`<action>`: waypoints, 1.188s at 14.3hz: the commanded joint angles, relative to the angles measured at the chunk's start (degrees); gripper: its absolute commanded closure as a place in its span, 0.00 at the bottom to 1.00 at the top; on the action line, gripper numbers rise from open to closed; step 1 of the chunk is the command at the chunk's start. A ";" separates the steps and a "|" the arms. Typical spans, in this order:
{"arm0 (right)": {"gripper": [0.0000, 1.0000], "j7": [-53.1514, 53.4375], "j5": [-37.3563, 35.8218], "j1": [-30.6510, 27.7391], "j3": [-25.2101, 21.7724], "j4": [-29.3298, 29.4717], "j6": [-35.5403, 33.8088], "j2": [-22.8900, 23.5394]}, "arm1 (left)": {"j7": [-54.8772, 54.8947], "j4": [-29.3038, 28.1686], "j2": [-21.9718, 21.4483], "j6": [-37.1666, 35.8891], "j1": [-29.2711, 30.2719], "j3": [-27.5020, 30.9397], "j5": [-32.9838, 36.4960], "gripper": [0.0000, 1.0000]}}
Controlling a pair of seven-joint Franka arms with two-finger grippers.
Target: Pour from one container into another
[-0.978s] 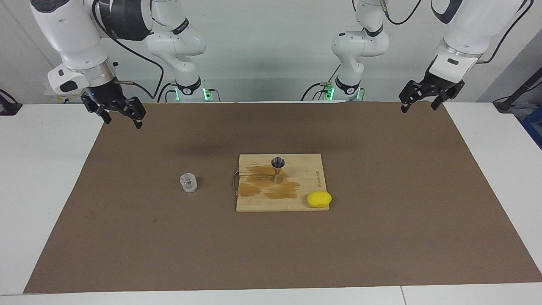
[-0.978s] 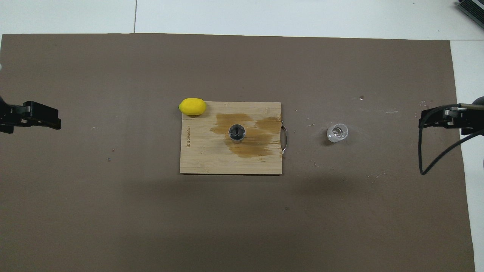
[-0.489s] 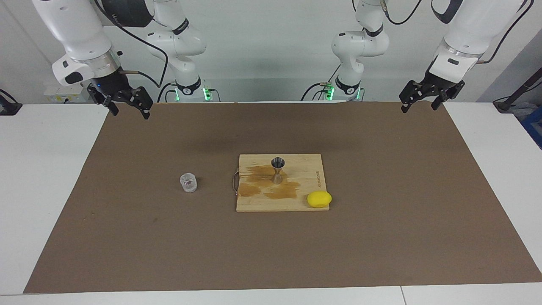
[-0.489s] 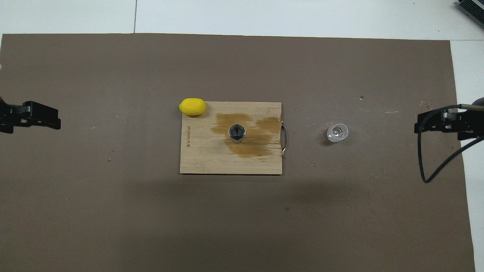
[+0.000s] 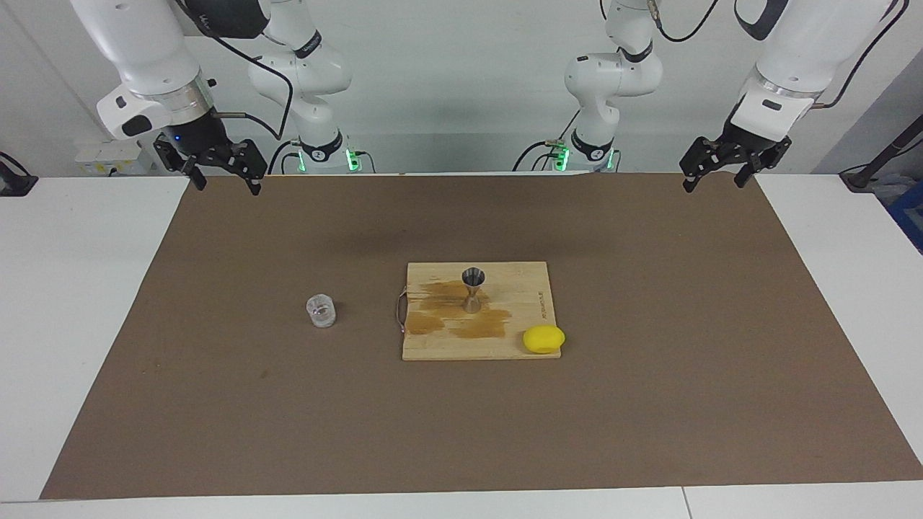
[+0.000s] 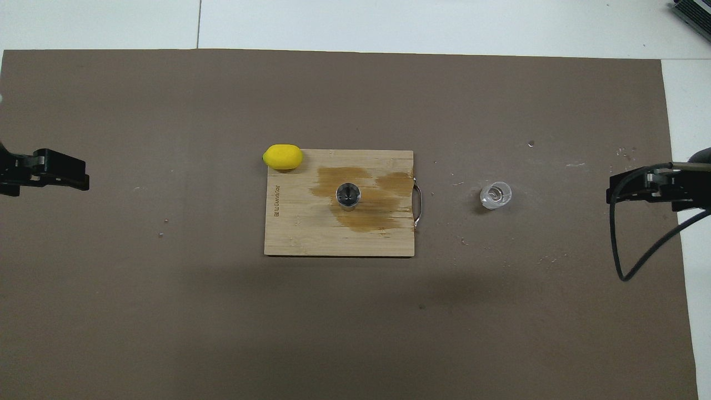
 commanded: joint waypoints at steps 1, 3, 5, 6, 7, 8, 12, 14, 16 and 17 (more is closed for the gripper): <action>0.00 -0.53 0.08 0.10 0.11 -0.06 0.28 -0.34 | -0.33 -0.98 -1.13 0.13 0.42 -0.04 -0.76 0.00; 0.00 -0.79 -0.45 0.02 -0.24 0.03 0.64 -0.17 | -0.33 -0.98 -1.13 0.13 0.42 -0.04 -0.76 0.00; 0.00 -0.96 -0.45 -1.82 0.19 -0.06 0.64 -0.17 | -0.33 -1.07 -1.13 0.13 0.42 -0.04 -0.76 0.00; 0.00 -0.97 -0.19 -1.92 0.20 -0.06 0.64 -0.17 | -0.33 -1.07 -1.13 0.13 0.42 -0.04 -0.76 0.00; 0.00 -0.97 -0.01 -2.18 0.20 -0.06 0.64 -0.17 | -0.33 -0.98 -1.13 0.13 0.42 -0.04 -0.76 0.00; 0.00 -0.79 0.17 -3.58 0.72 -0.06 0.64 -0.17 | -0.33 -0.98 -1.13 0.13 0.42 -0.04 -0.76 0.00; 0.00 -0.18 0.17 -4.03 2.39 -0.06 0.64 -0.17 | -0.41 -0.98 -1.04 0.13 0.42 0.14 -0.76 0.00; 0.00 -0.17 0.17 -2.98 2.05 -0.06 0.64 -0.17 | -0.41 -0.98 -1.04 0.13 0.42 0.14 -0.76 0.00; 0.00 -0.17 0.08 -2.89 1.60 -0.06 0.64 -0.17 | -0.41 -0.98 -1.04 0.13 0.33 0.14 -0.67 0.00; 0.00 -0.17 0.08 -2.89 1.60 -0.06 0.64 -0.17 | -0.41 -0.98 -1.04 0.13 0.33 0.14 -0.76 0.00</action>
